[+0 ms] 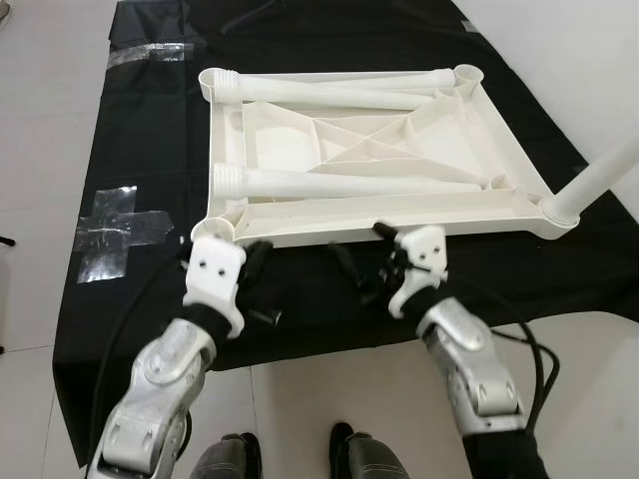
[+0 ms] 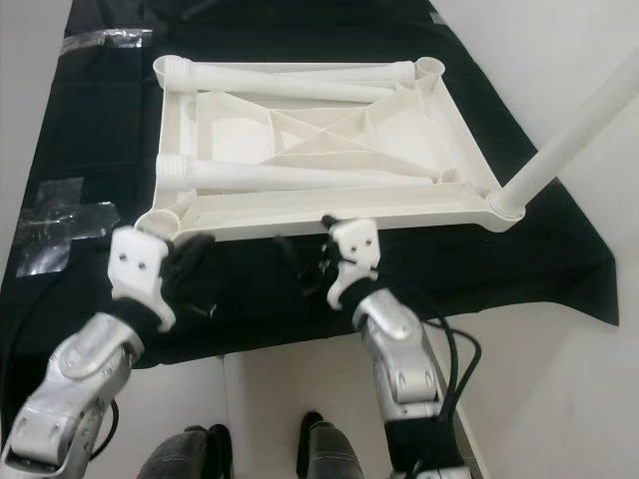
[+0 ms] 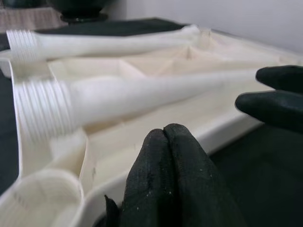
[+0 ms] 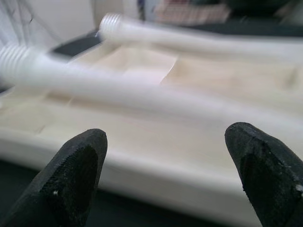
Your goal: Building children table
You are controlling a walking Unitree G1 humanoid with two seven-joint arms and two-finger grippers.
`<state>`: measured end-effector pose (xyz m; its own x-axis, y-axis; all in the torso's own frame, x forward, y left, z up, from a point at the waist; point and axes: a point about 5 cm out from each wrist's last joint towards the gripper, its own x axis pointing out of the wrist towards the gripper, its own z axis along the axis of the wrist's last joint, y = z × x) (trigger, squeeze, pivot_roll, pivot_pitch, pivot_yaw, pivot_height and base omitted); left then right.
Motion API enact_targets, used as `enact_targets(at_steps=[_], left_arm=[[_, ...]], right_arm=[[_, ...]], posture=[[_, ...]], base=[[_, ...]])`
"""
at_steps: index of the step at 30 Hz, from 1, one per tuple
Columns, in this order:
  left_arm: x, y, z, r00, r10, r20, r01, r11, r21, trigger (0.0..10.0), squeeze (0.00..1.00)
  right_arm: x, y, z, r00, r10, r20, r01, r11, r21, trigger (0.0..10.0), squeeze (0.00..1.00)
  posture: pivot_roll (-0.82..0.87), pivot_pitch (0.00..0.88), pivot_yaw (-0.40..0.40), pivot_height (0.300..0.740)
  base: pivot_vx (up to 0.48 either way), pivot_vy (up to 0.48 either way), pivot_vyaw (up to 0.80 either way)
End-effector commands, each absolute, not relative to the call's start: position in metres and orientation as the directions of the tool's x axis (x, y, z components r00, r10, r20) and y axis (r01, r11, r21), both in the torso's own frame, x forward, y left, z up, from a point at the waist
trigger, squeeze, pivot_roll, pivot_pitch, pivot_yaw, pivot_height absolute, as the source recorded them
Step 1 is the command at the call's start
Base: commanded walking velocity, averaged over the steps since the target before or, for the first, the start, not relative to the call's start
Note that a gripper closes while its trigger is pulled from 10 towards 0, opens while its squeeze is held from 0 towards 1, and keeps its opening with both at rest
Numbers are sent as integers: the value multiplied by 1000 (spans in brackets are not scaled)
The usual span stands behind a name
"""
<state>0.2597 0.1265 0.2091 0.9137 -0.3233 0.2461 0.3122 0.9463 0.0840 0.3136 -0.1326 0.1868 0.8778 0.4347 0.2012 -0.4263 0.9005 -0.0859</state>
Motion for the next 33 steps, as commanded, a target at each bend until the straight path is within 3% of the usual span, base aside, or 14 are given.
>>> enact_targets(at_steps=[1, 5, 12, 13, 21, 33], left_arm=[[260, 134, 227, 906, -289, 308, 290, 956, 44, 10000, 0], [264, 143, 246, 893, -259, 368, 272, 962, 18, 10000, 0], [275, 156, 250, 915, -218, 339, 210, 976, 61, 10000, 0], [279, 162, 244, 936, -205, 287, 193, 979, 70, 10000, 1000], [283, 181, 244, 962, -143, 233, 143, 990, 18, 10000, 1000], [290, 211, 268, 961, -44, 274, 56, 998, -36, 10000, 1000]], right_arm=[[315, -130, 193, 868, 442, 227, -432, 897, -94, 10000, 0], [320, -124, 206, 848, 462, 261, -446, 887, -121, 10000, 0], [329, -121, 218, 840, 460, 287, -435, 888, -151, 10000, 0], [332, -123, 219, 843, 455, 288, -425, 890, -163, 10000, 0], [334, -126, 219, 853, 445, 273, -408, 894, -182, 10000, 0], [335, -127, 212, 860, 445, 250, -402, 892, -206, 10000, 0]], posture=[[6, 235, -70, 740], [9, 235, -75, 740], [28, 233, -82, 740], [33, 235, -85, 740], [31, 243, -90, 740], [29, 248, -86, 740]], base=[[0, 0, 0], [0, 0, 0], [0, 0, 0], [0, 0, 0], [0, 0, 0], [0, 0, 0]])
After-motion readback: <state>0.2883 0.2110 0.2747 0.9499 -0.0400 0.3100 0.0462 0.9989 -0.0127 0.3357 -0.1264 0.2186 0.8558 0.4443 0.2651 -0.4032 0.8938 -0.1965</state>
